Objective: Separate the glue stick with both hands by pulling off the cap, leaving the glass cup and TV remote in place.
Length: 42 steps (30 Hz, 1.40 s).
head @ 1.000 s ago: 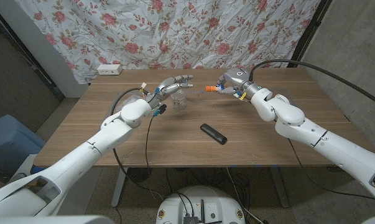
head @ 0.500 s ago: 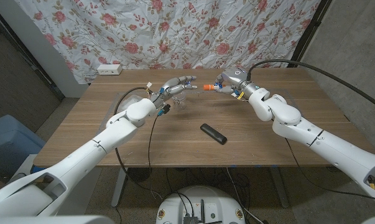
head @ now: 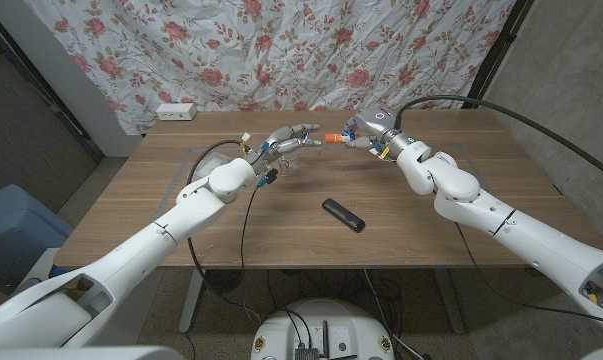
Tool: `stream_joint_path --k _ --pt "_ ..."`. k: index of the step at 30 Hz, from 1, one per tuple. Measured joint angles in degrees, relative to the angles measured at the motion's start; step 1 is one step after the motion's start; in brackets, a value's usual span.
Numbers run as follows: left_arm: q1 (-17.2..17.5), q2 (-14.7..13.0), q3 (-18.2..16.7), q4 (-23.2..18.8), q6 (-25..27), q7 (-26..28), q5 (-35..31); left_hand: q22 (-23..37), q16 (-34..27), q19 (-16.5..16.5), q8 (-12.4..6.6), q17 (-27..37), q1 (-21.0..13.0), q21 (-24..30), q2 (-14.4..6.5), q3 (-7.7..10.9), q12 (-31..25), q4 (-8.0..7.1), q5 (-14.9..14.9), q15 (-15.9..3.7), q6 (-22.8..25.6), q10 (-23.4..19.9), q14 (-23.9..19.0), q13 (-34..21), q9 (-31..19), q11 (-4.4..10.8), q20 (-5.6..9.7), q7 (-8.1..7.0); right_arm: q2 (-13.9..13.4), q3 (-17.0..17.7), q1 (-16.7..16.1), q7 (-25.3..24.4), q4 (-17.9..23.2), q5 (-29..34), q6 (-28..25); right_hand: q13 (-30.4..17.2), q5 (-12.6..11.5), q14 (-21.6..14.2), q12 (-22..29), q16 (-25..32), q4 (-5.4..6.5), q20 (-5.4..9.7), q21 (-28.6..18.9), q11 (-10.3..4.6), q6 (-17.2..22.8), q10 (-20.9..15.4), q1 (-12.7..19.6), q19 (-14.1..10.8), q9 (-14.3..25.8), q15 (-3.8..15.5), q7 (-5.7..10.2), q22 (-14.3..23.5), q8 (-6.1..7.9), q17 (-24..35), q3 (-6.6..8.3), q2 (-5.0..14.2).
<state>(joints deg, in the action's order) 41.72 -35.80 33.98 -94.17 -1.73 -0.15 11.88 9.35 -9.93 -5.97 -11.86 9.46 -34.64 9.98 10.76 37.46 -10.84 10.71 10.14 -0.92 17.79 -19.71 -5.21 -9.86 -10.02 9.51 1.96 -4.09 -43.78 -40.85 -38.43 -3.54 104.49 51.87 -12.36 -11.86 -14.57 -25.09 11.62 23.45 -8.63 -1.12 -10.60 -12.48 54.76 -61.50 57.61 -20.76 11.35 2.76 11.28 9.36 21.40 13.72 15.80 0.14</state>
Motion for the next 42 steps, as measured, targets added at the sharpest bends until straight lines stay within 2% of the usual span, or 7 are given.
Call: stream_joint_path --k 9,14,18,24,28,33,42 --pt "-0.5 1.0 0.4 1.1 0.0 0.8 -0.7 0.0 -0.3 -0.3 -0.28 0.0 -1.0 0.2 0.0 -1.36 -0.4 0.08 0.0 -0.32 1.5 -2.4 -0.3 0.0 0.0 0.2 0.29 0.82 0.2 -0.3 -0.1 -0.2 0.5 0.7 -0.4 0.0 0.1 0.0 0.0 0.0 0.0 0.0 0.0 0.0 0.0 0.0 0.0 0.0 0.0 0.0 0.0 0.0 -0.01 0.3 0.0 0.0" --pt "-0.5 1.3 0.5 1.3 0.0 1.5 -1.0 0.0 -0.3 -1.1 -1.06 0.0 -2.1 0.2 -0.2 -2.54 -0.9 -0.03 0.0 -1.29 4.2 -5.2 -1.4 0.0 0.2 0.2 0.18 1.22 0.2 -0.5 -0.3 -0.2 0.7 1.0 -0.6 0.0 -0.1 0.0 -0.1 0.0 0.06 0.0 0.0 0.0 0.0 0.0 0.0 0.0 0.0 0.0 0.0 0.0 -0.15 0.3 -0.06 0.0" --pt "-0.5 1.6 0.5 1.4 0.0 2.1 -1.1 0.0 -0.8 -1.7 -1.39 0.0 -2.8 0.2 -0.2 -3.28 -0.9 -0.08 0.0 -1.22 6.0 -7.2 -2.8 0.0 0.2 0.05 0.18 1.58 0.3 -0.6 -0.3 -0.2 0.9 1.2 -0.7 0.0 -0.1 0.0 -0.1 0.0 0.17 0.0 0.0 0.0 0.0 0.0 0.0 0.0 -0.1 0.0 0.01 0.0 -0.18 0.3 -0.17 0.01" --pt "-0.3 2.1 0.5 1.5 0.0 3.2 -1.4 0.0 -0.9 -3.0 -1.71 -0.1 -4.2 0.7 -0.8 -4.2 -1.3 -0.11 0.0 -0.52 7.8 -10.3 -4.9 0.1 0.2 -0.41 0.1 0.6 0.4 -0.7 -0.5 -0.1 0.9 1.4 -0.8 0.0 -0.1 0.0 -0.1 0.0 0.17 0.0 0.0 0.0 0.0 0.0 0.0 0.0 0.0 0.0 0.01 0.0 -0.24 0.3 -0.17 0.02" --pt "-0.2 2.4 0.4 1.6 0.0 3.8 -1.6 0.0 -0.9 -3.5 -1.71 -0.1 -4.7 0.7 -1.1 -4.86 -1.4 -0.3 0.0 -0.21 9.2 -12.2 -6.0 0.3 0.2 -0.72 0.21 -0.73 0.4 -0.7 -0.6 0.0 1.0 1.4 -0.9 0.0 -0.1 0.0 -0.1 0.0 0.17 0.0 0.0 0.0 0.0 0.0 0.0 0.0 0.0 0.0 0.01 0.0 -0.37 0.5 -0.17 0.02" --pt "0.0 2.9 0.4 1.9 -0.2 4.6 -1.9 0.0 -0.9 -4.3 -1.71 -0.1 -6.0 0.7 -1.5 -5.31 -1.4 -0.27 0.0 -0.61 11.4 -14.5 -7.6 0.3 0.2 -0.61 0.19 -1.97 0.4 -0.7 -0.7 0.1 1.1 1.4 -1.0 0.0 -0.1 0.0 -0.1 0.0 0.17 0.0 0.0 0.0 0.0 0.0 -0.3 0.0 0.0 0.0 0.01 0.0 -0.32 0.5 -0.17 0.26" --pt "0.2 3.8 0.4 2.3 -0.3 6.5 -2.6 0.0 -0.9 -6.1 -1.95 -0.1 -8.2 0.7 -2.2 -6.47 -1.4 -0.49 0.0 -1.41 17.1 -18.8 -10.5 0.3 0.2 -0.37 0.39 -1.41 0.4 -0.7 -0.7 0.2 1.1 1.7 -1.2 0.0 -0.1 0.0 -0.2 0.0 0.17 0.0 0.0 0.0 0.0 0.0 -0.4 0.0 0.0 0.0 0.01 0.0 -0.2 0.5 -0.17 0.41"
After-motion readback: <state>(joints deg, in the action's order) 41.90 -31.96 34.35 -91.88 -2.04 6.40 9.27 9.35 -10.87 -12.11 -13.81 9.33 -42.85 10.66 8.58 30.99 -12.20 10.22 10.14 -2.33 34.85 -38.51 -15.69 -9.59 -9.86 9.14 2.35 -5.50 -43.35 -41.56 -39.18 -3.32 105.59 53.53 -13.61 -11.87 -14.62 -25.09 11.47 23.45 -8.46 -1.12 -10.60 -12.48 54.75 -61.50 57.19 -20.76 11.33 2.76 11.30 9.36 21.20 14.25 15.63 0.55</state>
